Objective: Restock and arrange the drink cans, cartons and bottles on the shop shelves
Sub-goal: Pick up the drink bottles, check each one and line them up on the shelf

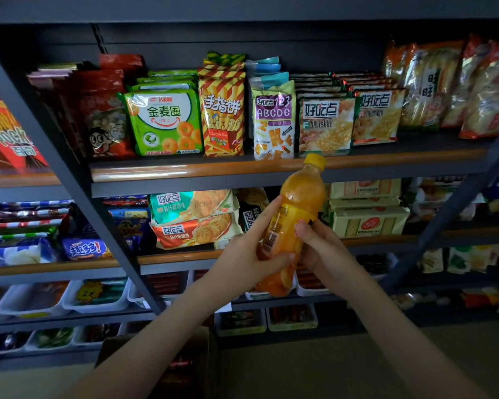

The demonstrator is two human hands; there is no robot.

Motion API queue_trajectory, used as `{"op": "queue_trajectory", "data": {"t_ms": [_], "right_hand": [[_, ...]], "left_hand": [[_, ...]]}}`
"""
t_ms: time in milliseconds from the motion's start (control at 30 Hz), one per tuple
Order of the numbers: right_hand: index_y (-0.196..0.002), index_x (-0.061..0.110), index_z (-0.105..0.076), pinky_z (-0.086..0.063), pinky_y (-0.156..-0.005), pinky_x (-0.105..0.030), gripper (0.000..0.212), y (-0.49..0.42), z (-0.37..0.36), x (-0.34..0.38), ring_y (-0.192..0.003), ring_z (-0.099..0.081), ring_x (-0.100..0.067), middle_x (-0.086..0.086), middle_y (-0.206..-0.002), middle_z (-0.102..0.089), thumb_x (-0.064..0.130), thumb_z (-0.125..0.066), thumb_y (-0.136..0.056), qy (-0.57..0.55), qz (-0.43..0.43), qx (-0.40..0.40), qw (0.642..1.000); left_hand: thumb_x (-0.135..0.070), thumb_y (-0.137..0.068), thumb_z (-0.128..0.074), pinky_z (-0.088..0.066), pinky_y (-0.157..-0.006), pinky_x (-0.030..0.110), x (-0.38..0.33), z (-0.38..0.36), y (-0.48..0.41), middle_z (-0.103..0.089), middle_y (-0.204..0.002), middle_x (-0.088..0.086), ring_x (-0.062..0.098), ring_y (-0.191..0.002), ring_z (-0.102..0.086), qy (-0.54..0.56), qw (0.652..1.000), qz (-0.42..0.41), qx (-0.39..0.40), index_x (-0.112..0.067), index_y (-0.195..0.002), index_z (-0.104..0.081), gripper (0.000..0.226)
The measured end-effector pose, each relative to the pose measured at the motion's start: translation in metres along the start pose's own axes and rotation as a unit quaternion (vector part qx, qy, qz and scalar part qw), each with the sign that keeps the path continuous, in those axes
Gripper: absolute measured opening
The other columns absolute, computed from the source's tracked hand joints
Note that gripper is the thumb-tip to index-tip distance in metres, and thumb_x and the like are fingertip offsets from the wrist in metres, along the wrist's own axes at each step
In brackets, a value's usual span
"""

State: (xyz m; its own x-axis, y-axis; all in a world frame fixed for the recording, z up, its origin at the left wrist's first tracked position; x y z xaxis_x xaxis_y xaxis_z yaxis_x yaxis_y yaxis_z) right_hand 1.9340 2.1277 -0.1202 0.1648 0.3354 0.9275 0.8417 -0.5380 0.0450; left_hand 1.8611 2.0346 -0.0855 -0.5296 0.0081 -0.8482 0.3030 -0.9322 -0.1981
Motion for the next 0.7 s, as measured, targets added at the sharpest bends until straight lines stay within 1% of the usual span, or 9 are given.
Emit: {"op": "queue_trajectory", "data": {"t_ms": [33, 100, 167, 233, 400, 467, 567, 633, 700], "right_hand": [[-0.13, 0.015, -0.055, -0.057, -0.084, -0.041, 0.065, 0.0, 0.001, 0.002, -0.108, -0.066, -0.029, -0.012, -0.121, -0.067, 0.043, -0.073, -0.074, 0.022, 0.006, -0.009, 1.0], [-0.131, 0.015, -0.054, -0.056, -0.085, -0.044, 0.06, 0.0, 0.003, 0.008, -0.109, -0.066, -0.028, -0.01, -0.123, -0.066, 0.038, -0.065, -0.077, 0.075, 0.02, -0.03, 0.997], [-0.129, 0.016, -0.054, -0.057, -0.08, -0.04, 0.065, -0.001, 0.001, 0.01, -0.106, -0.067, -0.024, -0.007, -0.121, -0.067, 0.039, -0.069, -0.07, 0.1, 0.021, -0.042, 0.994], [-0.128, 0.016, -0.055, -0.057, -0.079, -0.041, 0.068, -0.002, -0.001, 0.012, -0.104, -0.068, -0.024, -0.006, -0.118, -0.068, 0.039, -0.073, -0.066, 0.108, 0.018, -0.051, 0.993], [-0.115, 0.015, -0.061, -0.057, -0.064, -0.036, 0.049, -0.002, -0.001, 0.027, -0.094, -0.071, -0.025, -0.004, -0.104, -0.073, 0.025, -0.073, -0.068, 0.064, 0.045, -0.057, 0.995], [-0.112, 0.014, -0.062, -0.058, -0.064, -0.038, 0.044, -0.004, -0.002, 0.039, -0.093, -0.071, -0.026, -0.004, -0.102, -0.073, 0.023, -0.071, -0.07, 0.033, 0.062, -0.058, 0.996], [-0.11, 0.008, -0.061, -0.06, -0.07, -0.043, 0.036, -0.009, -0.001, 0.059, -0.096, -0.069, -0.028, -0.01, -0.104, -0.071, 0.019, -0.065, -0.076, -0.011, 0.087, -0.068, 0.994], [-0.109, 0.006, -0.059, -0.059, -0.067, -0.041, 0.035, -0.012, -0.002, 0.081, -0.095, -0.069, -0.028, -0.011, -0.103, -0.07, 0.018, -0.064, -0.077, -0.022, 0.114, -0.074, 0.99], [-0.109, 0.007, -0.057, -0.058, -0.065, -0.037, 0.038, -0.013, -0.006, 0.11, -0.09, -0.07, -0.025, -0.008, -0.096, -0.072, 0.017, -0.066, -0.074, -0.021, 0.157, -0.075, 0.984]], "left_hand": [[-0.034, -0.086, -0.07, -0.059, -0.077, 0.037, 0.0, 0.001, 0.0, -0.067, -0.108, -0.005, 0.01, -0.087, -0.069, -0.012, 1.0, 0.006, -0.017, -0.054, -0.146, -0.012, 0.086], [-0.036, -0.084, -0.072, -0.06, -0.074, 0.032, -0.001, 0.005, 0.001, -0.067, -0.109, -0.007, 0.008, -0.085, -0.068, -0.064, 0.996, 0.021, -0.06, -0.048, -0.145, -0.017, 0.082], [-0.04, -0.082, -0.073, -0.059, -0.072, 0.03, -0.004, 0.01, 0.001, -0.066, -0.112, -0.008, 0.011, -0.087, -0.068, -0.131, 0.986, 0.027, -0.098, -0.039, -0.144, -0.021, 0.081], [-0.045, -0.081, -0.072, -0.058, -0.071, 0.031, -0.006, 0.011, 0.001, -0.066, -0.115, -0.007, 0.013, -0.087, -0.068, -0.174, 0.978, 0.019, -0.11, -0.036, -0.143, -0.024, 0.079], [-0.062, -0.077, -0.061, -0.057, -0.062, 0.029, -0.022, 0.019, -0.003, -0.068, -0.104, -0.01, 0.01, -0.076, -0.067, -0.207, 0.97, -0.048, -0.118, -0.041, -0.136, -0.03, 0.07], [-0.062, -0.079, -0.055, -0.057, -0.066, 0.027, -0.03, 0.026, -0.006, -0.068, -0.106, -0.01, 0.008, -0.082, -0.068, -0.168, 0.978, -0.072, -0.101, -0.041, -0.134, -0.037, 0.061], [-0.058, -0.083, -0.053, -0.055, -0.075, 0.025, -0.041, 0.042, -0.012, -0.065, -0.117, -0.007, 0.006, -0.096, -0.065, -0.137, 0.982, -0.1, -0.083, -0.037, -0.131, -0.047, 0.052], [-0.057, -0.084, -0.054, -0.055, -0.08, 0.028, -0.05, 0.055, -0.018, -0.064, -0.119, -0.007, 0.006, -0.102, -0.063, -0.139, 0.98, -0.112, -0.085, -0.034, -0.13, -0.05, 0.052], [-0.058, -0.082, -0.055, -0.053, -0.086, 0.028, -0.062, 0.071, -0.025, -0.064, -0.118, -0.009, 0.003, -0.103, -0.062, -0.14, 0.977, -0.123, -0.098, -0.035, -0.129, -0.052, 0.052]]}}
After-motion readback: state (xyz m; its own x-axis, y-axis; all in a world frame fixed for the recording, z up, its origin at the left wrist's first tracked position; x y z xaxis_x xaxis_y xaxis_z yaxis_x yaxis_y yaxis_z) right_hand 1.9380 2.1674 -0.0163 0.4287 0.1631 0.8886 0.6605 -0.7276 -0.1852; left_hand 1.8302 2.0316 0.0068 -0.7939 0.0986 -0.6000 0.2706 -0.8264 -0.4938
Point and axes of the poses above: each hand's wrist, its own y-axis away from the middle knuckle, its own z-axis out of the back of the hand, x = y × z, the point moved 9 cm from there along -y, towards the middle knuckle
